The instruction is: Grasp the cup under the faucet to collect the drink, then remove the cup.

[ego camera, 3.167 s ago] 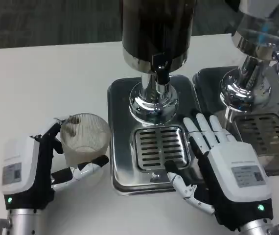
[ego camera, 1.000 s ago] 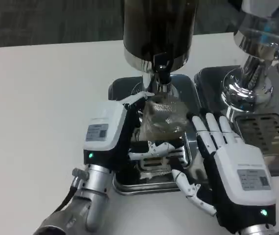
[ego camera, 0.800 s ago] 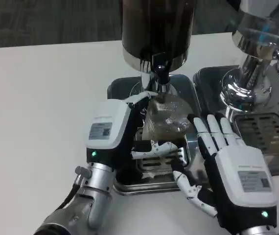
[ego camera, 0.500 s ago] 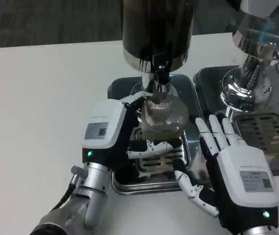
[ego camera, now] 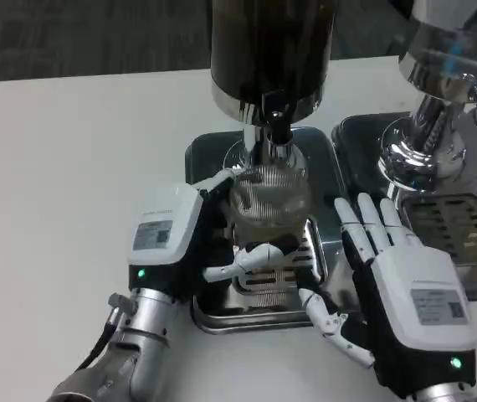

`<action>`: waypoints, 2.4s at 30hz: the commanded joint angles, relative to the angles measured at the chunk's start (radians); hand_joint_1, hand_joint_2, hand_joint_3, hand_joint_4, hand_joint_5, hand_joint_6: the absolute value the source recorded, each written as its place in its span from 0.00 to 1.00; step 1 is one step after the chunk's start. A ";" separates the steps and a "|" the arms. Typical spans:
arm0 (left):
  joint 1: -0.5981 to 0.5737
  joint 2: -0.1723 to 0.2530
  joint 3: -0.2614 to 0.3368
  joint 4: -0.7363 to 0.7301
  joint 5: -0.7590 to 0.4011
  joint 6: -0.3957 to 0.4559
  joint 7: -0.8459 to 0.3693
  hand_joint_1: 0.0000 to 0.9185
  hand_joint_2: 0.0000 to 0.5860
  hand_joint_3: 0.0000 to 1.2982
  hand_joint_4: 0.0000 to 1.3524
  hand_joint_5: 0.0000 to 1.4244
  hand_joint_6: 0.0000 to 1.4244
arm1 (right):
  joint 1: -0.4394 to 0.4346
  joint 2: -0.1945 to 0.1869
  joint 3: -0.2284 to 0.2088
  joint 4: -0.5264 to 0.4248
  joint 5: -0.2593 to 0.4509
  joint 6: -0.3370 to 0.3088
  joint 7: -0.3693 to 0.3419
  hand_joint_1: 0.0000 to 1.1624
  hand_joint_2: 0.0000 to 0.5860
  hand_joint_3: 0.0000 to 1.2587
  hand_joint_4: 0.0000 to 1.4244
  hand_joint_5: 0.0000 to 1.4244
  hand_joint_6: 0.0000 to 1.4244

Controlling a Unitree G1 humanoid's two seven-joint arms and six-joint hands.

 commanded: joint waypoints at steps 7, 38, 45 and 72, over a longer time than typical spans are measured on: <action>0.046 0.065 0.051 -0.086 -0.061 -0.088 -0.038 0.00 0.01 0.22 0.31 0.46 0.45 | -0.002 -0.011 -0.027 0.005 0.014 -0.004 -0.024 0.09 0.68 0.06 0.00 0.00 0.12; 0.306 0.252 0.357 -0.717 -0.633 -0.324 -0.922 0.00 0.06 0.00 0.00 0.02 0.02 | -0.068 0.000 -0.031 0.118 0.034 0.029 -0.062 0.08 0.65 0.03 0.00 0.00 0.05; 0.304 0.213 0.372 -0.780 -0.717 -0.332 -1.039 0.00 0.06 0.00 0.00 0.01 0.01 | -0.057 0.009 -0.030 0.114 0.034 0.035 -0.067 0.08 0.65 0.03 0.00 0.00 0.06; 0.213 0.108 0.355 -0.735 -0.711 -0.355 -1.225 0.00 0.08 0.00 0.00 0.08 0.08 | -0.036 0.036 -0.034 0.110 0.040 0.044 -0.086 0.08 0.66 0.03 0.00 0.00 0.08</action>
